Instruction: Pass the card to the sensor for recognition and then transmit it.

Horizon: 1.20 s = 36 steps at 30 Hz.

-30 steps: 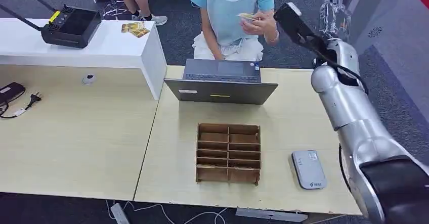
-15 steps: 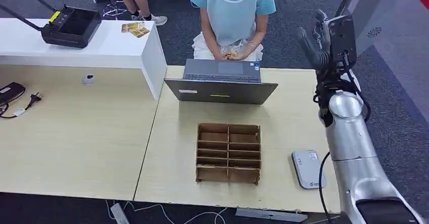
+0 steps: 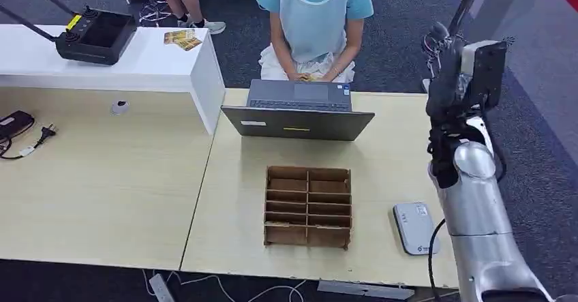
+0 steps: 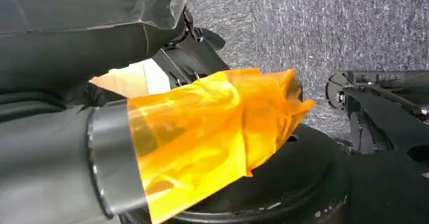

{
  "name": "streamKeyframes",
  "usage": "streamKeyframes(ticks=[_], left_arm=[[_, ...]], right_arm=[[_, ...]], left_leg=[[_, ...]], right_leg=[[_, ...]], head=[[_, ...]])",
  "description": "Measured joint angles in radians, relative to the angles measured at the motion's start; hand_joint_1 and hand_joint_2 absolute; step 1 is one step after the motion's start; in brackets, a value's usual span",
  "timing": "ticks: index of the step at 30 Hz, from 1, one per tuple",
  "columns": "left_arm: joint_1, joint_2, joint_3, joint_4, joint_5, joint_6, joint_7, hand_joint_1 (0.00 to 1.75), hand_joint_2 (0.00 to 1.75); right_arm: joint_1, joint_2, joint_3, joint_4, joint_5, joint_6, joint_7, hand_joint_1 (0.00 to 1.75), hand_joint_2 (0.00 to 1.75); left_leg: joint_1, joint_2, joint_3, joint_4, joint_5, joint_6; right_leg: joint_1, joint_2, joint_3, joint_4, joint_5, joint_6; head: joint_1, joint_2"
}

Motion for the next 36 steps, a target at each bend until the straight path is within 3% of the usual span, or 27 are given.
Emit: streamKeyframes(ticks=[4,12,20,28,29,36], left_arm=[[0.0,-0.002,0.013,0.0,0.007,0.01,0.0,0.0,0.0],[0.005,-0.011,0.037,0.0,0.014,0.033,0.001,0.0,0.0],[0.007,-0.017,0.06,0.0,0.029,0.048,-0.003,0.0,0.0],[0.008,-0.021,0.082,0.0,0.039,0.055,-0.014,0.0,0.0],[0.008,-0.021,0.084,0.0,0.04,0.055,-0.016,0.0,0.0],[0.009,-0.024,0.093,0.0,0.045,0.059,-0.023,0.0,0.0]], right_arm=[[0.114,0.0,-0.008,-0.092,-0.07,-0.022,-0.064,0.0,0.0],[0.411,-0.003,-0.056,-0.323,-0.061,-0.081,-0.187,0.0,0.0],[0.63,-0.037,-0.132,-0.464,-0.095,-0.007,-0.223,0.0,0.0],[0.728,-0.048,-0.176,-0.545,-0.121,0.014,-0.228,0.0,0.0],[0.734,-0.049,-0.179,-0.552,-0.119,0.012,-0.229,0.0,1.75],[0.786,-0.06,-0.195,-0.601,-0.063,-0.004,-0.243,0.0,1.75]], left_leg=[[0.0,0.0,-0.001,0.0,-0.001,0.0],[0.0,-0.001,-0.002,0.0,-0.001,0.0],[0.0,-0.001,-0.002,0.0,-0.001,0.0],[0.0,0.0,-0.002,0.0,-0.001,0.0],[0.0,0.0,-0.002,0.0,-0.001,0.0],[0.0,0.0,-0.002,0.0,-0.001,0.0]], right_leg=[[0.0,0.0,-0.001,0.0,0.0,0.0],[0.0,-0.002,-0.001,-0.001,-0.001,0.0],[0.0,-0.001,-0.002,-0.001,-0.001,0.001],[0.0,0.0,-0.002,-0.001,-0.001,0.001],[0.0,0.0,-0.002,-0.001,-0.001,0.001],[0.0,0.0,-0.002,-0.001,-0.001,0.001]], head=[[0.0,0.0],[0.0,0.0],[0.0,0.0],[0.0,0.0],[0.0,0.0],[0.0,0.0]])
